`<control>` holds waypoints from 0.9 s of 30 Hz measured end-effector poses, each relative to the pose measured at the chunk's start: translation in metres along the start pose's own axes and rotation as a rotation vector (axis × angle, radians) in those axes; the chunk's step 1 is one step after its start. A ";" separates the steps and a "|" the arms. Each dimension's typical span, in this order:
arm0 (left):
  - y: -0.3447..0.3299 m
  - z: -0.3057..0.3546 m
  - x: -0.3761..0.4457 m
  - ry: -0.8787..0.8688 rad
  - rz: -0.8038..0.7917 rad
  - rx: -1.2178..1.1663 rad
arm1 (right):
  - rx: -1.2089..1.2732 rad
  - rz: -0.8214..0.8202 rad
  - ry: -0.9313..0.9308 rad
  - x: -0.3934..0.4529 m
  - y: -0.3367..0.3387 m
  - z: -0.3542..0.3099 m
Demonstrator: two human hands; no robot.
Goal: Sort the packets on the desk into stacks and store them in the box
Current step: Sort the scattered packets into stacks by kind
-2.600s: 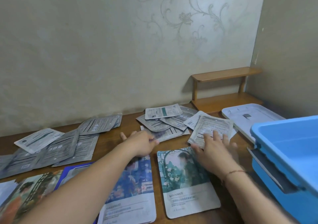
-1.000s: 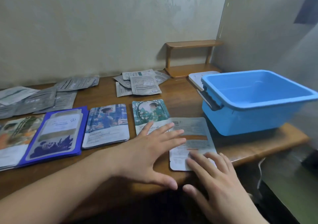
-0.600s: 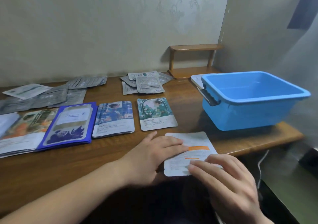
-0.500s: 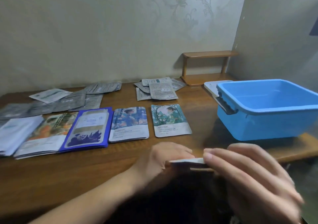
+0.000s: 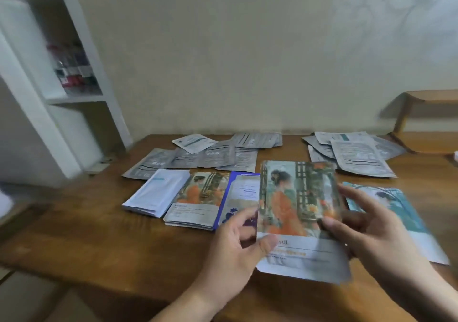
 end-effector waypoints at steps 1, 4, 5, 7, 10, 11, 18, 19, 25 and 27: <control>0.020 -0.001 0.007 0.001 0.066 0.016 | -0.009 -0.028 0.013 0.011 -0.019 -0.004; 0.082 -0.003 0.024 -0.073 0.238 0.154 | -0.068 -0.092 0.065 0.042 -0.083 -0.012; 0.100 -0.004 0.028 -0.096 0.275 0.241 | -0.111 -0.105 0.103 0.051 -0.104 -0.013; 0.129 -0.010 0.037 -0.116 0.314 0.412 | -0.195 -0.137 0.135 0.064 -0.146 -0.012; 0.160 -0.022 0.048 -0.110 0.383 0.621 | -0.271 -0.158 0.110 0.076 -0.192 -0.001; 0.167 -0.022 0.051 -0.126 0.411 0.697 | -0.315 -0.151 0.113 0.079 -0.202 0.003; 0.174 -0.020 0.052 -0.483 0.441 1.052 | -0.504 -0.234 0.140 0.083 -0.231 0.016; 0.174 -0.020 0.051 -0.516 0.448 1.080 | -0.543 -0.253 0.184 0.080 -0.230 0.011; 0.171 -0.023 0.050 -0.531 0.431 1.198 | -0.912 -0.195 0.749 0.062 -0.234 -0.024; 0.170 -0.021 0.048 -0.545 0.441 1.226 | -0.955 -0.376 0.781 0.054 -0.252 -0.010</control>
Point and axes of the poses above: each hand's wrist, its own x-axis towards the middle knuckle, its own y-axis out of the back of the hand, z = x × y, the point moved 10 cm from there along x, towards the middle knuckle, and after that the axes turned 14 degrees about z, right-handed, at the moved point
